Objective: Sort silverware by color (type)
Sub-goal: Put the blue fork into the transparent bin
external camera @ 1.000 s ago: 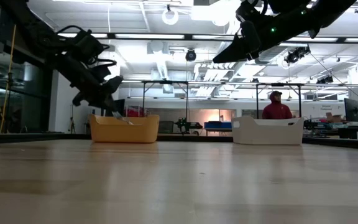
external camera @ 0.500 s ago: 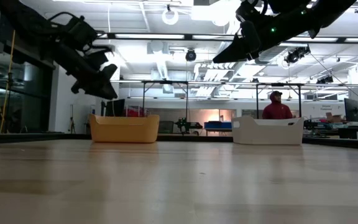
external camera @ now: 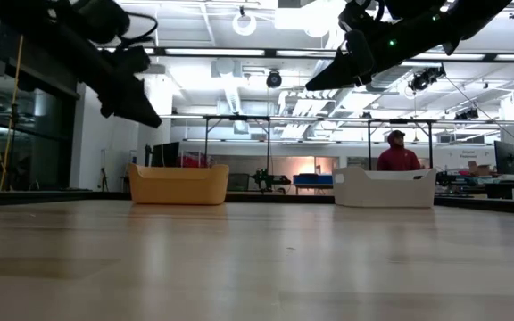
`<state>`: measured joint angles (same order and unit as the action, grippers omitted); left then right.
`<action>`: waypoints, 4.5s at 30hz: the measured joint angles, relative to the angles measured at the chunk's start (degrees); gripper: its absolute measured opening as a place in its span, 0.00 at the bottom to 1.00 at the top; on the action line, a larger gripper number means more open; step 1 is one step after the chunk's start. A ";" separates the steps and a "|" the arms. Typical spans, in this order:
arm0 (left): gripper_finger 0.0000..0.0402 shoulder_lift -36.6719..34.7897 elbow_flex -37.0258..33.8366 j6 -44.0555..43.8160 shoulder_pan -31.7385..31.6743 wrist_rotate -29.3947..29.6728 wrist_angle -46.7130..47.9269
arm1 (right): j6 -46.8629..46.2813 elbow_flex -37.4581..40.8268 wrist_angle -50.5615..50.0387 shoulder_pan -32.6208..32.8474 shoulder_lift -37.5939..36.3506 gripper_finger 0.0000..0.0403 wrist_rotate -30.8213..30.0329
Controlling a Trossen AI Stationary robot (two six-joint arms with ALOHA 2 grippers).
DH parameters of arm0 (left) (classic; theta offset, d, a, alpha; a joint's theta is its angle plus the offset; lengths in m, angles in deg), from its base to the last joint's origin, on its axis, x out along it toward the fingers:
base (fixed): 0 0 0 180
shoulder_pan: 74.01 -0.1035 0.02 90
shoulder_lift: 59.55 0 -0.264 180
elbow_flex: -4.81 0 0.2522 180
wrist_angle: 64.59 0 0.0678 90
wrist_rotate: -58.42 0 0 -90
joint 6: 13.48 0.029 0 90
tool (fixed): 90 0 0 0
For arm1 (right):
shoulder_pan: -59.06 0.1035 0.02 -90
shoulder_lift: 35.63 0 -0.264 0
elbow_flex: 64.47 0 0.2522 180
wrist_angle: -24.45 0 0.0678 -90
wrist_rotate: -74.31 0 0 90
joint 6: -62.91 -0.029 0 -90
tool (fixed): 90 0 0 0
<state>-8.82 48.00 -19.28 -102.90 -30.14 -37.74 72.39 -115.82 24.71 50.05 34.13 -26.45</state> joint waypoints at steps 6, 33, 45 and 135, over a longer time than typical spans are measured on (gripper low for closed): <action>0.10 -1.26 0.00 -5.50 16.82 1.24 5.06 | 0.00 0.00 0.20 0.00 0.00 0.00 0.00; 0.32 15.66 0.00 -39.69 61.26 -0.89 9.42 | -3.42 0.00 1.09 0.40 3.29 0.00 6.97; 0.50 23.30 0.04 -45.10 63.93 -6.69 6.78 | -1.51 0.04 4.87 0.39 6.03 0.00 7.04; 0.09 17.19 -0.58 -13.77 41.42 14.39 -28.03 | -33.10 -18.95 -4.03 14.10 29.04 0.01 14.21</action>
<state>8.37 47.42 -33.05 -61.48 -15.75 -65.76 39.28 -134.77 20.68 64.15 63.17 -12.24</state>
